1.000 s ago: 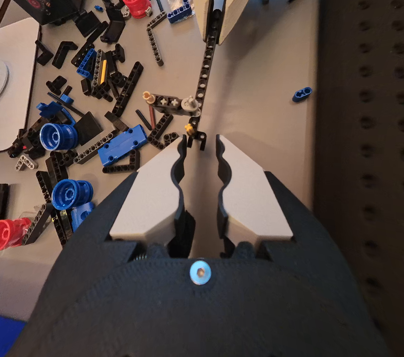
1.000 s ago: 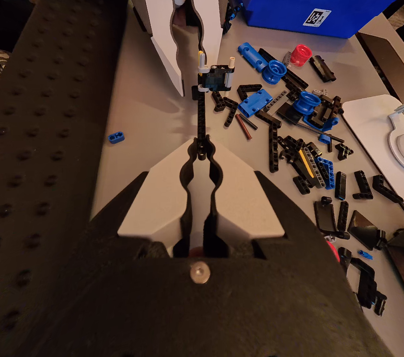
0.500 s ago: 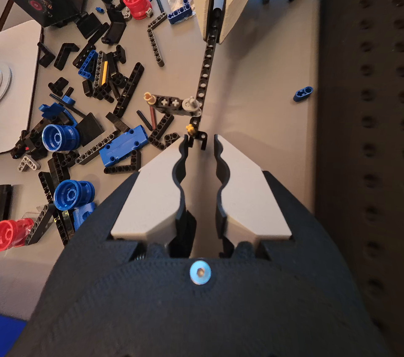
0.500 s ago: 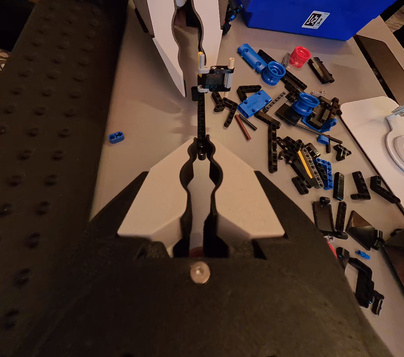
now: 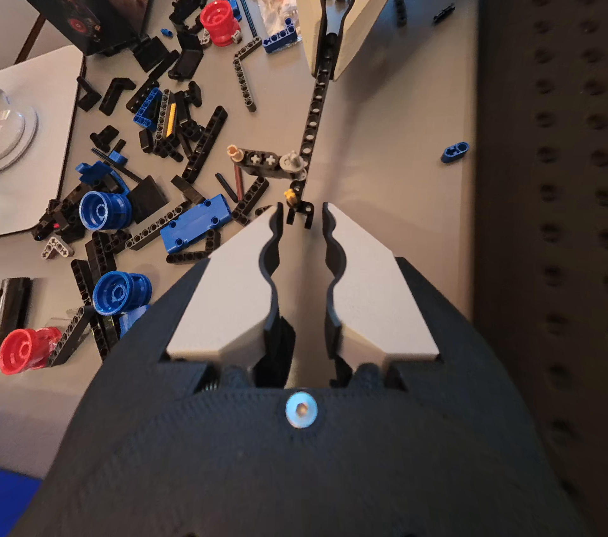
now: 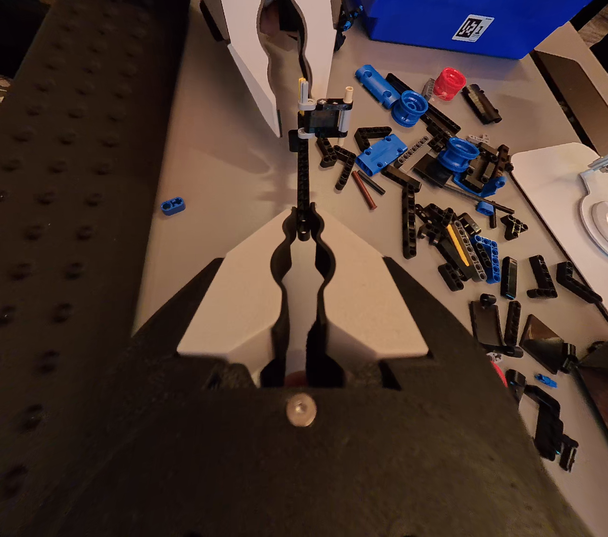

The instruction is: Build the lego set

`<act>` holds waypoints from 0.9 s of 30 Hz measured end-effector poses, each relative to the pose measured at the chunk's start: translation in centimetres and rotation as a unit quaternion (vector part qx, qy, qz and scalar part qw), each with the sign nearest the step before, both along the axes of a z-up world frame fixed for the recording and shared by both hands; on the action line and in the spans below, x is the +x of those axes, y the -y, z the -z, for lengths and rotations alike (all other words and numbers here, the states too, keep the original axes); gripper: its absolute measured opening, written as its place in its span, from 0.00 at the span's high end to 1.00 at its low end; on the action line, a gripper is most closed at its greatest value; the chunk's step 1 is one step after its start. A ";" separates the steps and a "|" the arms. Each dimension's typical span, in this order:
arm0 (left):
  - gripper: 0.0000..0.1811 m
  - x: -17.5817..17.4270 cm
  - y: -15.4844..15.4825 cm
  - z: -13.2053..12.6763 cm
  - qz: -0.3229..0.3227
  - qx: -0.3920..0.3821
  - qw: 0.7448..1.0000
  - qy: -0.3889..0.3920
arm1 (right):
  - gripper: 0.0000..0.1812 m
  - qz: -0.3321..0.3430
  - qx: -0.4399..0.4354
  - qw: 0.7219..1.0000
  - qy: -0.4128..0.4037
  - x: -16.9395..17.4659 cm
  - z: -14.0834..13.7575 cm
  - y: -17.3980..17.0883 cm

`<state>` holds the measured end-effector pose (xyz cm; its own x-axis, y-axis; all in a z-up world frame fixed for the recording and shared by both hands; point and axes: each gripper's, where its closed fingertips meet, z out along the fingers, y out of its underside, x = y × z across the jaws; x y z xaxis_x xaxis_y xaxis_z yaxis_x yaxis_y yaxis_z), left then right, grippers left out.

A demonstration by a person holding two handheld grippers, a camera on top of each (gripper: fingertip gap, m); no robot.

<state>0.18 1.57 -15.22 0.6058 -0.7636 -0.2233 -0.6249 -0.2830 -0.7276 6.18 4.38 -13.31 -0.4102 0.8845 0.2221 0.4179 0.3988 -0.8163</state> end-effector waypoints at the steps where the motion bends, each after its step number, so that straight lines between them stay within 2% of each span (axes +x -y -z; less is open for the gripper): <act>1: 0.89 0.0 0.0 0.1 0.001 -0.001 1.000 -0.003 | 0.97 0.000 0.000 1.000 0.000 0.0 0.0 0.0; 5: 0.92 0.0 0.0 0.3 0.002 0.000 1.000 -0.012 | 0.97 -0.001 0.000 1.000 0.002 0.0 0.1 0.1; 16: 0.93 -0.5 0.3 0.2 -0.020 -0.019 1.000 -0.012 | 0.93 -0.003 0.004 1.000 0.009 -0.1 0.5 0.4; 27: 0.93 -0.2 1.2 0.3 -0.019 -0.025 0.999 -0.022 | 0.96 -0.017 0.026 0.999 0.024 -0.1 1.2 1.1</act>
<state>0.01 0.38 -15.57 0.6246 -0.7516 -0.2121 -0.6438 -0.3417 -0.6847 6.05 3.29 -14.52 -0.4517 0.8572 0.2475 0.4407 0.4555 -0.7735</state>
